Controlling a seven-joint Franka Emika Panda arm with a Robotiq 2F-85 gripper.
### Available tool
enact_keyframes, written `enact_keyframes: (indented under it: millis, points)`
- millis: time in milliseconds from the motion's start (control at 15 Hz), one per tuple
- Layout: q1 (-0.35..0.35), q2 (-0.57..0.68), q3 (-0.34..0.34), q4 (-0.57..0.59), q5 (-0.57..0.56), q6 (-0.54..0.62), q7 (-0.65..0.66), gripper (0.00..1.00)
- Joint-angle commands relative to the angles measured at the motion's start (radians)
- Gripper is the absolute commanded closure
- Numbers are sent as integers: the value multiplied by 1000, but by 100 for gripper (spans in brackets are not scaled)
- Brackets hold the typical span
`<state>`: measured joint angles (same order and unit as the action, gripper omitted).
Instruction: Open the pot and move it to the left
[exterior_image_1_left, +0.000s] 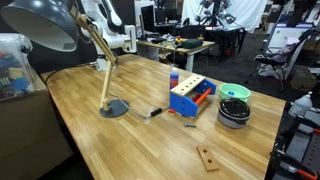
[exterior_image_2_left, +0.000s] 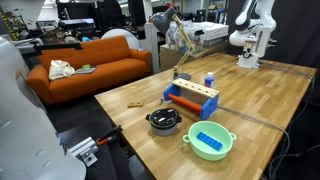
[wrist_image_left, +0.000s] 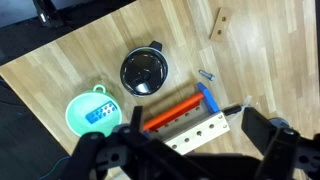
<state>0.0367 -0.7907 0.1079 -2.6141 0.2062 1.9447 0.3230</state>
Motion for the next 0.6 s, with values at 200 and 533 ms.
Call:
enact_keyframes:
  millis: [200, 533]
  points:
    - [-10, 0, 7, 3, 5, -4, -6, 0]
    - [-20, 79, 31, 19, 13, 35, 44, 0]
